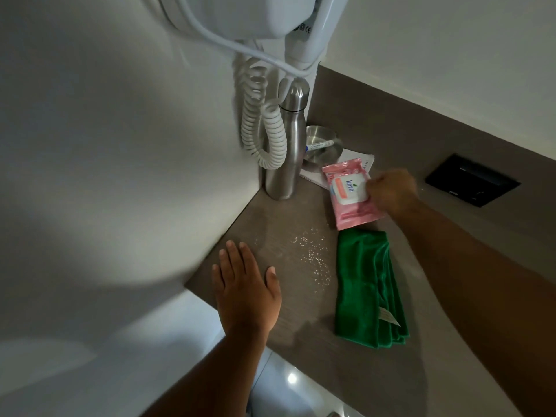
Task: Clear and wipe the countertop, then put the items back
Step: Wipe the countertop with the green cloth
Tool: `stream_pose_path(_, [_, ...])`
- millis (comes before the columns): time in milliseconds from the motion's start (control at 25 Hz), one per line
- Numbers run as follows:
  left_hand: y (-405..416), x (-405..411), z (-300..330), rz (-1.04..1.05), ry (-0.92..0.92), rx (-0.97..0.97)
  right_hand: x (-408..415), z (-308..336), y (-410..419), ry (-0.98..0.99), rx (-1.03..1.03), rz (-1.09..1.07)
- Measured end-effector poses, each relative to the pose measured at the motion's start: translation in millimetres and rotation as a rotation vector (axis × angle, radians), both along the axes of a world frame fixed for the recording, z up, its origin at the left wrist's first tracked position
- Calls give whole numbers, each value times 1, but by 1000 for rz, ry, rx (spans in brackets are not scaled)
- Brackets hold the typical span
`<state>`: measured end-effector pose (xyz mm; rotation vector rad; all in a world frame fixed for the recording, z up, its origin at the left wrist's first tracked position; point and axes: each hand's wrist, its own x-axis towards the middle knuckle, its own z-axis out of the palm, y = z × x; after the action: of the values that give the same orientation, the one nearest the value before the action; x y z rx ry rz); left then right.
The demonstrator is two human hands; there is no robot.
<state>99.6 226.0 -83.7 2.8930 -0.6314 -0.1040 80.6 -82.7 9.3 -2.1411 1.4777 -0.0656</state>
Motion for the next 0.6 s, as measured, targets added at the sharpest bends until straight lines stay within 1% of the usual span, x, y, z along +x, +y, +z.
stream_pose_path(40, [0,0,-1,0,0,3,-3,1,-7,22,-29,7])
stream_pose_path(120, [-1,1,-3,7,4,13,-9,-1,-19,-17,-22,-48])
stream_pose_path(240, [0,1,-4,8,-6,18,5,-16,-27,-113,86,-128])
stream_pose_path(320, [-1,1,-5,8,-21,8,25,-30,-31,-215,173,-195])
stream_pose_path(400, [-1,2,-5,14,-17,0,36,-35,-30,-265,231,-241])
stream_pose_path(480, [-1,2,-6,14,-14,-4,23,-36,-24,-237,164,-178])
stream_pose_path(600, [0,2,-6,-17,4,6,-54,-43,10,-123,-93,73])
